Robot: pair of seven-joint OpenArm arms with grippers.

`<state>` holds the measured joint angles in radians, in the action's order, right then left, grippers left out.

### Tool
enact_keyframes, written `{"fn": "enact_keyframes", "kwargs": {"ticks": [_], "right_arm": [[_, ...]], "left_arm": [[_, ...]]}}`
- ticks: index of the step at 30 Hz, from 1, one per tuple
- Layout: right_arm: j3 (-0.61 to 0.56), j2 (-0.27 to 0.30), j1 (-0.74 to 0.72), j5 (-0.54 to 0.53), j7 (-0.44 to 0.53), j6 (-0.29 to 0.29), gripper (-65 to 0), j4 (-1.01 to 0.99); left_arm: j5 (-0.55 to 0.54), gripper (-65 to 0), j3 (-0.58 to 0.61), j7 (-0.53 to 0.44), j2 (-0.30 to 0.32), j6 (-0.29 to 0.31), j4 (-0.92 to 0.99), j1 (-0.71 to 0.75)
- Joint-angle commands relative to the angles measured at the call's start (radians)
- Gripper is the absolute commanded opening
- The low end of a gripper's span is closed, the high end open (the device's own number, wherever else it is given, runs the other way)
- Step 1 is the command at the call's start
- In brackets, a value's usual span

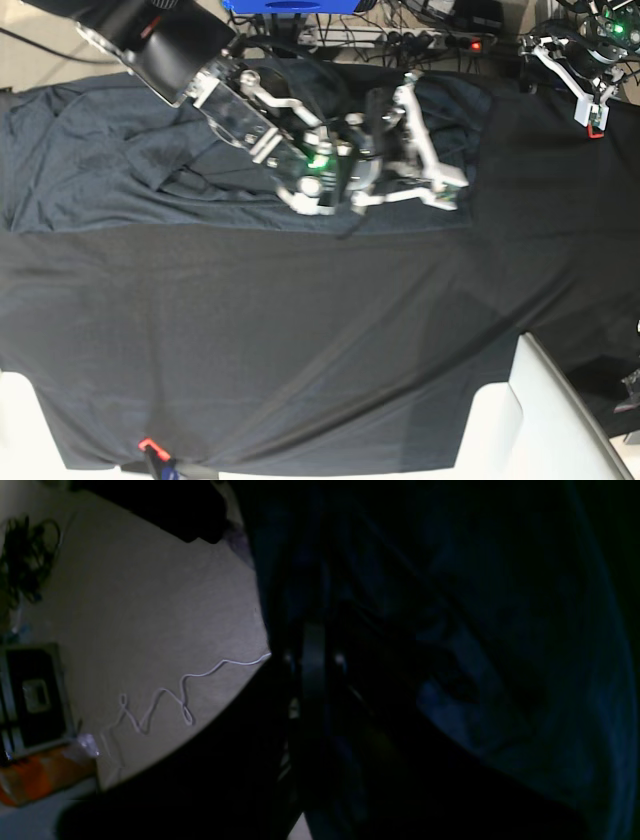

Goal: Fold the T-shirt properly
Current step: 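Sweep the right gripper across the folded shirt toward the left gripper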

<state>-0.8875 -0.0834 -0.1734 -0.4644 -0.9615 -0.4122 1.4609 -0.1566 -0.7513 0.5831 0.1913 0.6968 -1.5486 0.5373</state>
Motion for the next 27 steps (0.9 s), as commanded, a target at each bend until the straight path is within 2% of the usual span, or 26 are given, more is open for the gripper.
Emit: {"fn": "enact_keyframes", "kwargs": {"ticks": [1,9,25,27], "right_arm": [[-0.003,-0.017,-0.028,-0.012,0.019,-0.006,-65.0,0.014],[-0.008,-0.031,-0.073,-0.015,0.023,-0.006,-65.0,-0.027],[-0.008,-0.039,-0.065,-0.018,0.201,-0.006,-64.7,-0.114],[-0.008,-0.039,-0.065,-0.018,0.21,-0.006,-62.0,-0.131]], "left_arm": [[-0.005,-11.0,-0.007,-0.016,0.014,0.001,-0.014,0.007],[-0.011,-11.0,-0.007,-0.016,0.014,0.001,-0.014,0.007],[-0.013,-11.0,-0.006,-0.016,0.014,0.001,-0.014,0.005],[-0.013,-11.0,-0.006,-0.016,0.014,0.001,-0.014,0.005]]}}
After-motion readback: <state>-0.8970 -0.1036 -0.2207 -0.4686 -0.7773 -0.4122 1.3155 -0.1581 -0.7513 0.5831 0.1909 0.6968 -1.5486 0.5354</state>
